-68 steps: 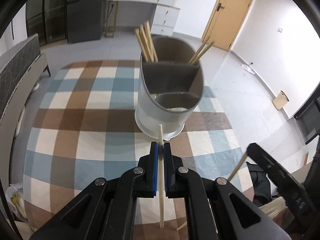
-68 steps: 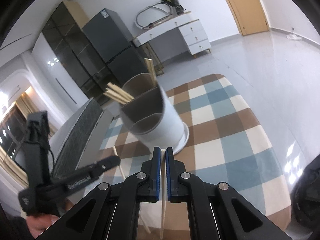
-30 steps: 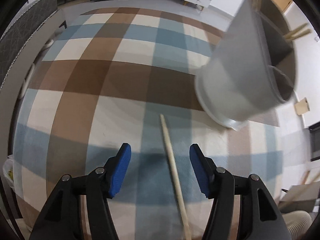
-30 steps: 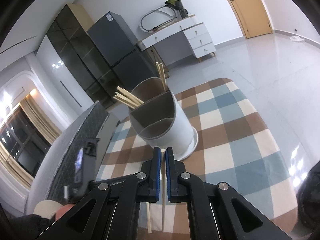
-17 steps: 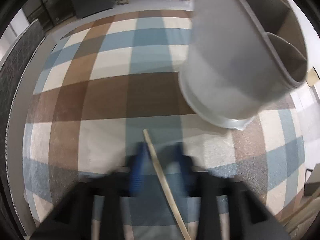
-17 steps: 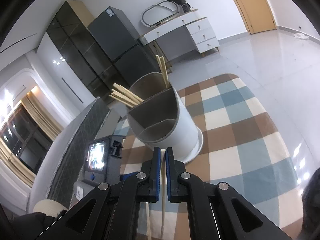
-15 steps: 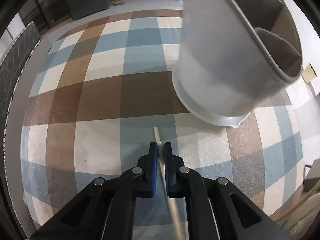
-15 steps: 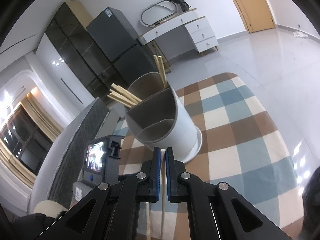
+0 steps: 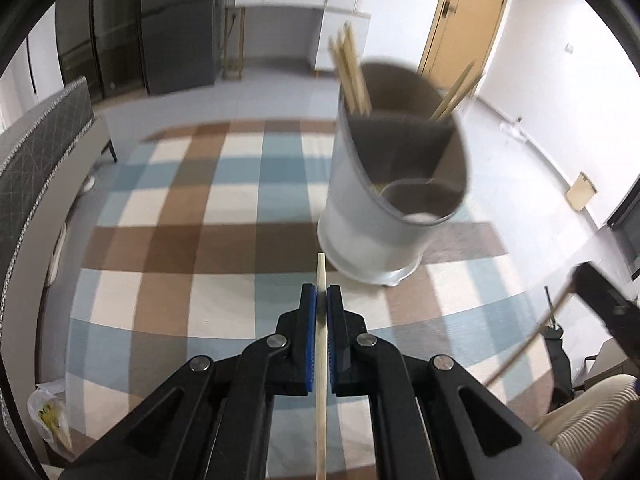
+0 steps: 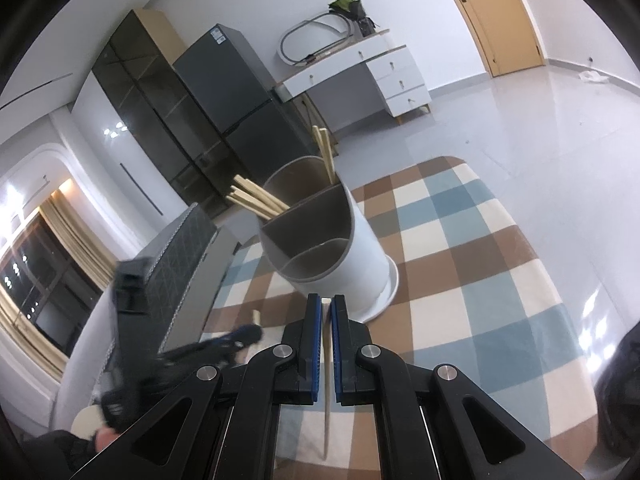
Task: Organize utensils
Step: 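Lift both held chopsticks and carry them above the utensil holder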
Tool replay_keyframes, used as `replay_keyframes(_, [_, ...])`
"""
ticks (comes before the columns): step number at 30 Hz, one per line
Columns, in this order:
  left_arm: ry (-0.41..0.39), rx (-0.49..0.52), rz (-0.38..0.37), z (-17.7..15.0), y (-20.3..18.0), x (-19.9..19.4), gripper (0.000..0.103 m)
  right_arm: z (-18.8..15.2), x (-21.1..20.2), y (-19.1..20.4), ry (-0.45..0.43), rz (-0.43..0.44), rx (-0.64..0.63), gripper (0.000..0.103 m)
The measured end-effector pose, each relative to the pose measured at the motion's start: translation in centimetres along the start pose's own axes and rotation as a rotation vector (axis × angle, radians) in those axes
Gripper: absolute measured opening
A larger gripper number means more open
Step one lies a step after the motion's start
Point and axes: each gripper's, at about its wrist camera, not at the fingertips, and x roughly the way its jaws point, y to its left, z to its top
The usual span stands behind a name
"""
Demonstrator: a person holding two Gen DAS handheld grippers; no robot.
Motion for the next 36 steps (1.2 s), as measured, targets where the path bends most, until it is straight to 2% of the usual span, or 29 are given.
replay_keyframes(3, [-0.032, 0.021, -0.031, 0.1, -0.1, -1.3, 0.001, -0.3, -0.4, 0.8, -0.009, -0.005, -0.033, 0.004])
replay_keyframes(8, [-0.063, 0.023, -0.048, 0.3, 0.3, -2.4, 0.001, -0.8, -0.8, 1.6, -0.020, -0.022, -0.086, 0.004])
replay_keyframes(13, [-0.090, 0.069, -0.054, -0.1, -0.1, -3.7, 0.001, -1.0, -1.2, 1.8, -0.031, -0.026, -0.109, 0.004])
replay_keyframes(26, [-0.081, 0.101, -0.061, -0.5, -1.2, -5.3, 0.000, -1.1, -2.0, 3.0, -0.063, -0.009, -0.151, 0.004])
replay_keyframes(36, [-0.088, 0.128, -0.073, 0.9, -2.4, -7.3, 0.000, 0.3, -2.8, 3.5, -0.113, 0.002, -0.168, 0.004])
